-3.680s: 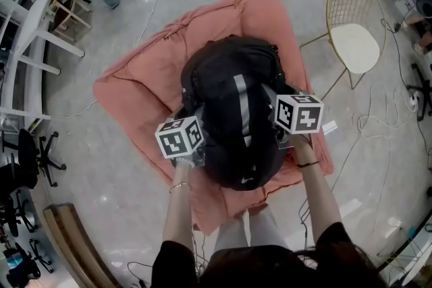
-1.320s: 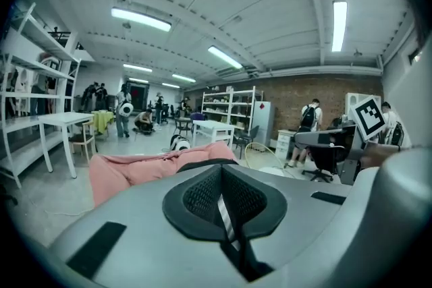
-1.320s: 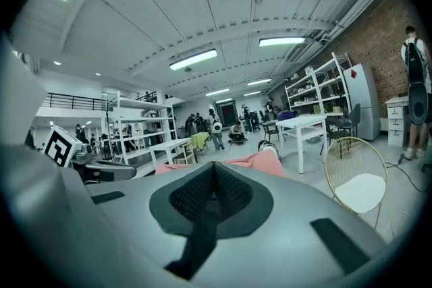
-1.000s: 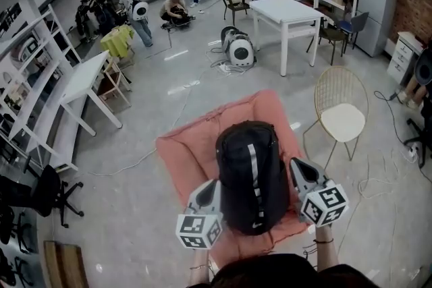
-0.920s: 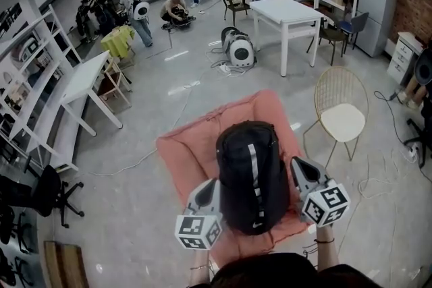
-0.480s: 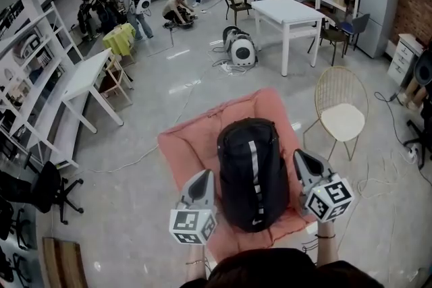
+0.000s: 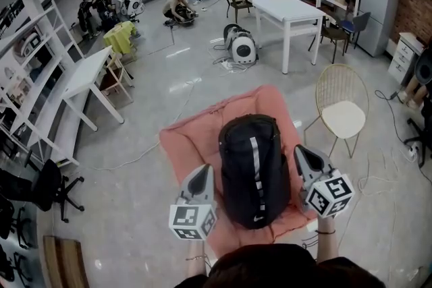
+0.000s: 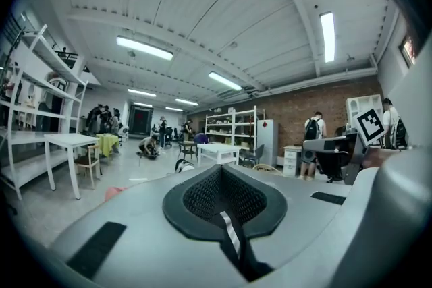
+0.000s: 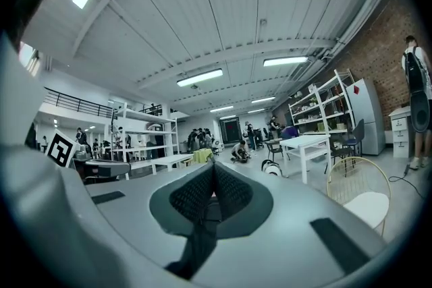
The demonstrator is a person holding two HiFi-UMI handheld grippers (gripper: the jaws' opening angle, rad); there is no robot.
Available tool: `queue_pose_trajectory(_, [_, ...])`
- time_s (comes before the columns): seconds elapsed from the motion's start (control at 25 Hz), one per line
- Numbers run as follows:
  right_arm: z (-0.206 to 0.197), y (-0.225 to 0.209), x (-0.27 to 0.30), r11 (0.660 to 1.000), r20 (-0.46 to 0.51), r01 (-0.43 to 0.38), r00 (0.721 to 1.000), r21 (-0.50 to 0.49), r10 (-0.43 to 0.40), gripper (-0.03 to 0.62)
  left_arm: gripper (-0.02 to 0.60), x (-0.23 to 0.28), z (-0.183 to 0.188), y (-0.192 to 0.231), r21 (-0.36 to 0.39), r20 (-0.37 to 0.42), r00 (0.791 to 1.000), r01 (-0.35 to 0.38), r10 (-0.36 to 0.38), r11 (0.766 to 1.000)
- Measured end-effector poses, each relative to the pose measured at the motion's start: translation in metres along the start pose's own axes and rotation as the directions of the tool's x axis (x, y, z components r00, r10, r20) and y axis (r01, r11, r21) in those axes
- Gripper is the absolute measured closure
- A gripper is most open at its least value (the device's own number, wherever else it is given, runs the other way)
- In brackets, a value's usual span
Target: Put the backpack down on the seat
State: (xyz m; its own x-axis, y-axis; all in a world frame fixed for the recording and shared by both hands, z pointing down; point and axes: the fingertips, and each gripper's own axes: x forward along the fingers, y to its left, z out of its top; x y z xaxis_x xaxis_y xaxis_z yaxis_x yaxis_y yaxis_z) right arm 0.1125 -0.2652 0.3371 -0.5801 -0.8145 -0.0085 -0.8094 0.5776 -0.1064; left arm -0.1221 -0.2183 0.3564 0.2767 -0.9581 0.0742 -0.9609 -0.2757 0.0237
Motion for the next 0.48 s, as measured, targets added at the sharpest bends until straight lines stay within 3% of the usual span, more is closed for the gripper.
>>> queue_pose_trajectory(0.48, [-0.0077, -0.0023, -0.0053, 1.000, -0.001, 0.021, 1.000, 0.011, -0.021, 0.581, 0.566, -0.0076, -0.0069, 0.0042, 0.013, -0.011, 1.000, -0.025, 0.025, 1.000])
